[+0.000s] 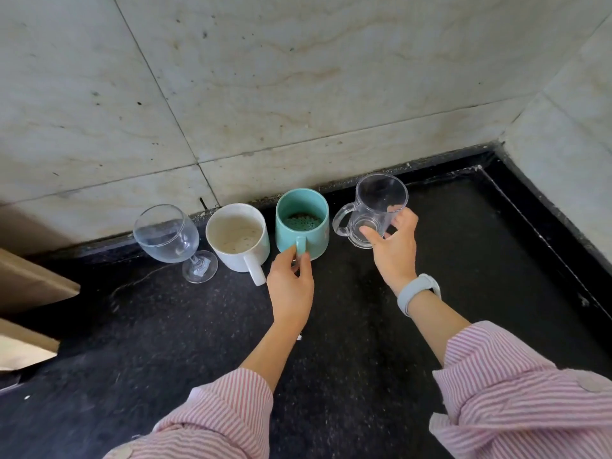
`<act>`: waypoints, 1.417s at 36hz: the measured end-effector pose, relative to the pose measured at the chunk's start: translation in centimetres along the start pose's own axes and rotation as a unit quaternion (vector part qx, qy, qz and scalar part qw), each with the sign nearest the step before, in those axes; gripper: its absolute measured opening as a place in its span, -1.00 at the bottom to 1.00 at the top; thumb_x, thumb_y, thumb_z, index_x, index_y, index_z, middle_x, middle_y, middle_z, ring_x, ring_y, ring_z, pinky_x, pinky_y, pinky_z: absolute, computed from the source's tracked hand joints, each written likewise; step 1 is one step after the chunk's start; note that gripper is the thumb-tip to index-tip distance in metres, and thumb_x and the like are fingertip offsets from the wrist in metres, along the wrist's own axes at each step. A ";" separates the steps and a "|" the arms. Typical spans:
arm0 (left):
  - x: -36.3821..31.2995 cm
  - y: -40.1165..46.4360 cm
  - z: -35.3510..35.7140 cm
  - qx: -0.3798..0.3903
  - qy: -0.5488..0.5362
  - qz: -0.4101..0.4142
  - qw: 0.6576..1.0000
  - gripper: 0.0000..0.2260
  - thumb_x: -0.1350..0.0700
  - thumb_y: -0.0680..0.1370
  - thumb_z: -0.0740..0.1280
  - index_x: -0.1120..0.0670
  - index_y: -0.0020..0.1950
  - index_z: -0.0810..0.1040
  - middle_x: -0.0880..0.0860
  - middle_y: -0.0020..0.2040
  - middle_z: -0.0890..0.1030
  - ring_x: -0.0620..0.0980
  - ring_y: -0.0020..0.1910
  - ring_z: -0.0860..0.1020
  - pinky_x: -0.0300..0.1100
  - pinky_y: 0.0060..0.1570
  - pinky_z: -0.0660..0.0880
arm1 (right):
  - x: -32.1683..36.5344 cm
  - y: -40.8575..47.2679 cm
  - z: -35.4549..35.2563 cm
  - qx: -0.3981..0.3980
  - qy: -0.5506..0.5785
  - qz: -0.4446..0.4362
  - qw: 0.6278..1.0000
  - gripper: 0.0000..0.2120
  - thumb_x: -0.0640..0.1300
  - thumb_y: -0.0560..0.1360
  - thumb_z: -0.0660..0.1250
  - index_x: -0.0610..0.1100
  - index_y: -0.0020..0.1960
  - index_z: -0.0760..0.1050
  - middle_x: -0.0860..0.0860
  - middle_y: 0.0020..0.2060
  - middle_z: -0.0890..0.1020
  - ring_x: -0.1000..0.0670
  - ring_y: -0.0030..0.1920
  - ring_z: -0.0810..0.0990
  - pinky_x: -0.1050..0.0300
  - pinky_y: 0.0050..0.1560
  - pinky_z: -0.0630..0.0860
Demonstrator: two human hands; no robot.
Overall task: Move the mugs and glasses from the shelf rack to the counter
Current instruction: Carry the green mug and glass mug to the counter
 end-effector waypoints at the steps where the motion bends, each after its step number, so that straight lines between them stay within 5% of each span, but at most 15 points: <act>1: 0.0 0.1 0.0 -0.004 0.012 0.006 1.000 -0.82 0.12 0.56 0.25 0.21 0.05 0.54 0.14 -0.05 0.56 0.01 -0.10 0.53 -0.11 0.01 0.51 | 0.2 0.2 -0.1 0.012 -0.006 0.001 1.000 -0.41 -0.18 0.38 0.43 -0.08 0.30 0.20 -0.03 0.23 0.44 -0.05 0.27 0.43 0.02 0.30 0.40; 6: 0.3 0.4 0.0 -0.002 0.036 0.008 0.999 -0.77 0.13 0.55 0.28 0.19 0.17 0.52 0.04 0.02 0.50 -0.09 -0.09 0.47 -0.26 -0.03 0.39 | 1.3 1.5 0.1 0.047 -0.037 -0.002 0.998 -0.40 -0.21 0.44 0.37 -0.07 0.41 0.20 -0.11 0.36 0.26 -0.09 0.29 0.41 -0.06 0.35 0.38; 12: 0.6 0.4 0.2 0.009 0.039 -0.020 0.999 -0.70 0.09 0.56 0.26 0.17 0.26 0.46 0.02 0.08 0.53 -0.11 -0.04 0.46 -0.22 0.02 0.40 | 1.3 0.9 0.1 0.074 -0.046 0.004 0.996 -0.44 -0.19 0.49 0.31 0.00 0.43 0.19 -0.06 0.40 0.32 -0.05 0.38 0.35 -0.09 0.37 0.36; 17: 0.5 -0.3 -0.3 0.034 0.045 -0.035 0.998 -0.65 0.07 0.56 0.26 0.12 0.33 0.39 0.08 0.24 0.54 0.00 0.18 0.51 -0.16 0.17 0.41 | 0.7 -1.7 -0.3 0.092 -0.102 0.027 0.990 -0.34 -0.14 0.53 0.26 -0.07 0.50 -0.01 -0.07 0.51 0.14 -0.07 0.50 0.09 -0.01 0.48 0.10; 21: 0.4 -2.4 -1.8 0.077 0.110 -0.015 0.991 -0.53 0.10 0.55 0.27 0.11 0.44 0.24 0.11 0.41 0.38 0.08 0.36 0.37 -0.03 0.34 0.34 | 0.8 -6.2 -0.4 0.099 -0.168 -0.003 0.981 -0.42 -0.16 0.55 0.20 -0.17 0.49 0.03 -0.17 0.49 0.16 -0.11 0.50 0.07 0.02 0.46 0.07; 27: 2.1 -8.4 -8.0 0.105 0.265 0.074 0.956 -0.57 0.06 0.57 0.22 0.07 0.43 0.27 0.05 0.44 0.33 0.02 0.44 0.25 -0.01 0.39 0.24 | 2.0 -13.9 0.9 0.199 -0.261 -0.075 0.942 -0.52 -0.14 0.56 0.18 -0.18 0.44 0.19 -0.16 0.45 0.26 -0.14 0.48 0.14 -0.04 0.48 0.12; 32: 5.8 -13.5 -17.2 0.054 0.362 0.028 0.930 -0.60 0.00 0.58 0.17 0.04 0.42 0.30 0.00 0.43 0.36 -0.01 0.45 0.24 -0.01 0.43 0.14 | 4.5 -21.0 4.3 0.286 -0.318 -0.182 0.885 -0.62 -0.09 0.56 0.15 -0.13 0.35 0.35 -0.07 0.38 0.40 -0.08 0.44 0.25 -0.08 0.45 0.16; 40: 10.9 -26.4 -34.6 -0.122 0.369 -0.121 0.913 -0.63 0.01 0.55 0.22 0.06 0.34 0.41 0.01 0.32 0.48 0.01 0.36 0.36 -0.04 0.34 0.20 | 9.4 -36.6 11.7 0.441 -0.351 -0.333 0.756 -0.59 -0.04 0.57 0.07 -0.06 0.41 0.26 0.03 0.43 0.32 0.00 0.46 0.17 -0.07 0.46 0.10; 51: 16.4 -61.6 -48.5 -0.318 0.336 -0.294 0.836 -0.65 -0.05 0.56 0.20 0.02 0.31 0.43 -0.04 0.28 0.51 -0.02 0.32 0.39 -0.03 0.34 0.24 | 11.9 -69.4 12.6 0.596 -0.259 -0.527 0.548 -0.63 -0.06 0.57 0.07 -0.07 0.34 0.36 -0.01 0.31 0.47 -0.06 0.33 0.37 0.05 0.32 0.26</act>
Point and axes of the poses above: each hand's wrist, its own y-axis towards the middle knuckle, its own z-axis out of the palm, x = y × z, the point moved 2 cm from there along y, towards the middle knuckle
